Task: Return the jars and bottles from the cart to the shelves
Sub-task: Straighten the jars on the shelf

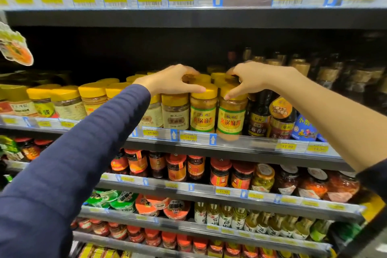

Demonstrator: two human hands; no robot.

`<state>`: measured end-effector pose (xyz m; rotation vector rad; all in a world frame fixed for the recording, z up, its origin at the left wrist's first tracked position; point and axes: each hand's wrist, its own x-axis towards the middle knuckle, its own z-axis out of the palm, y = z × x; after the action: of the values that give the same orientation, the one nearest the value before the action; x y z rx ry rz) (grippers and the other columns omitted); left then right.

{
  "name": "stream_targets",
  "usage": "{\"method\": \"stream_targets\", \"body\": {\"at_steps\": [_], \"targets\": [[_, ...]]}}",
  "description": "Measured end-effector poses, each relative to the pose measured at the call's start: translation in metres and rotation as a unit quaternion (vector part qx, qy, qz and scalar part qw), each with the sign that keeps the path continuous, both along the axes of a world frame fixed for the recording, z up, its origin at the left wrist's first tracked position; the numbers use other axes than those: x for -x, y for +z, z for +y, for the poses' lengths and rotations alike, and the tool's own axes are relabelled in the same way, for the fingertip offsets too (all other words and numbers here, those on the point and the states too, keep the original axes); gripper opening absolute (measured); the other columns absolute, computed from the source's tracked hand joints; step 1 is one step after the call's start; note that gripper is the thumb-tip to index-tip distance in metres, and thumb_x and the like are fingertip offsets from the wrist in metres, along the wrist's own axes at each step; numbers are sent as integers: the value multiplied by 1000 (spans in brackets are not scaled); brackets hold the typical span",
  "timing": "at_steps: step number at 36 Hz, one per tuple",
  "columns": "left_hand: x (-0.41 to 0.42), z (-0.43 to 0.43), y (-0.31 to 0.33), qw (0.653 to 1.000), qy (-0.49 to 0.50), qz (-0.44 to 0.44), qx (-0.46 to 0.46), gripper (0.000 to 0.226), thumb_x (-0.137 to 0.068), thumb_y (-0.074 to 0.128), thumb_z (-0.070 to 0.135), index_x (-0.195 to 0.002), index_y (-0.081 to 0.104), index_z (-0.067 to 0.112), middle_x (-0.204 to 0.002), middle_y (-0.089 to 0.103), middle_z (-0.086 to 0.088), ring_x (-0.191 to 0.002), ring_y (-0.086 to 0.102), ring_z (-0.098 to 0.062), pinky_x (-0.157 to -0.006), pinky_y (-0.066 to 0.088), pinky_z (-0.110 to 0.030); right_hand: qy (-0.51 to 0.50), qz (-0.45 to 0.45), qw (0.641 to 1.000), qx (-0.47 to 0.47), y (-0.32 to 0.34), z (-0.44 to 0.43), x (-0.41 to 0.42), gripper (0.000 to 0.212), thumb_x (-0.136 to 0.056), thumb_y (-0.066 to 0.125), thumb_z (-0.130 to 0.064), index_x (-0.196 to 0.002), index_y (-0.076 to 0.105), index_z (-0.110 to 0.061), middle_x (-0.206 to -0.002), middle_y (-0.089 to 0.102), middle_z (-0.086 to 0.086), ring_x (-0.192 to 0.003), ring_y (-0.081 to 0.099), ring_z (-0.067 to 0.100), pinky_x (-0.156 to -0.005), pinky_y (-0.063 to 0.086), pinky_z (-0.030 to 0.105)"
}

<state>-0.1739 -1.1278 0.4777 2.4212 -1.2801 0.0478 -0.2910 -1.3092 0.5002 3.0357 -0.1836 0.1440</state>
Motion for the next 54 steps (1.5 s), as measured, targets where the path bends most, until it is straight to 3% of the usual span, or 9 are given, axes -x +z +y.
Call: {"method": "stream_targets", "body": {"at_steps": [7, 13, 22, 28, 31, 34, 40, 48, 54], "targets": [[-13, 52, 10, 996, 89, -23, -3, 47, -92, 51, 42, -132, 52, 17, -133, 57, -6, -119, 54, -21, -101, 45, -38, 94, -55, 992, -67, 12, 30, -13, 65, -83, 63, -40, -139, 40, -15, -144, 44, 8, -130, 42, 26, -99, 42, 36], [-30, 87, 6, 991, 124, -6, -55, 59, -82, 66, 41, -134, 47, 20, -140, 49, -3, -127, 48, -23, -105, 41, -40, 124, -31, 988, -87, 3, 60, -43, 67, -82, 64, -42, -138, 42, -14, -143, 45, 8, -129, 44, 26, -101, 44, 39], [-74, 94, 6, 983, 101, -32, -147, 79, -69, 75, 50, -136, 45, 23, -140, 48, -2, -127, 47, -24, -107, 40, -43, 79, 23, 995, -52, -8, 90, -85, 84, -66, 72, -57, -137, 43, -20, -141, 44, 7, -125, 46, 27, -101, 45, 41], [-99, 90, 0, 980, 57, -19, -192, 88, -64, 75, 57, -138, 40, 25, -134, 51, 1, -121, 50, -20, -103, 43, -38, 35, 79, 996, -26, -5, 100, -101, 82, -65, 73, -56, -136, 42, -27, -142, 37, 2, -125, 43, 26, -96, 46, 39], [-108, 89, -1, 980, 39, -31, -191, 86, -64, 73, 60, -136, 41, 28, -120, 49, 7, -113, 50, -16, -99, 45, -37, 22, 98, 995, -17, -2, 103, -105, 79, -64, 74, -55, -133, 46, -28, -133, 44, 1, -116, 47, 24, -93, 49, 39], [-114, 89, -3, 981, 26, -38, -189, 84, -63, 70, 65, -135, 43, 31, -111, 43, 12, -106, 45, -13, -97, 45, -36, 0, 115, 993, -13, -4, 104, -106, 82, -62, 74, -58, -133, 44, -31, -137, 39, 0, -121, 44, 25, -96, 47, 42], [-125, 87, -7, 980, 17, -43, -193, 97, -46, 62, 82, -129, 47, 35, -108, 45, 13, -103, 47, -15, -93, 46, -38, -24, 107, 993, -34, -7, 104, -107, 79, -62, 75, -55, -132, 46, -31, -137, 39, 0, -120, 44, 25, -92, 47, 38], [-121, 85, -10, 983, 29, -66, -171, 106, -36, 59, 86, -124, 52, 27, -107, 52, 6, -98, 53, -18, -88, 51, -39, -65, 86, 993, -47, -11, 105, -110, 85, -60, 74, -60, -131, 43, -26, -132, 44, 4, -100, 44, 20, -77, 46, 33], [-120, 87, -12, 986, 12, -63, -156, 92, -51, 66, 77, -124, 52, 22, -106, 49, 5, -98, 52, -17, -81, 48, -32, -78, 78, 993, -45, -14, 108, -109, 86, -62, 74, -58, -134, 42, -23, -133, 45, 6, -109, 49, 25, -79, 45, 32]]}}
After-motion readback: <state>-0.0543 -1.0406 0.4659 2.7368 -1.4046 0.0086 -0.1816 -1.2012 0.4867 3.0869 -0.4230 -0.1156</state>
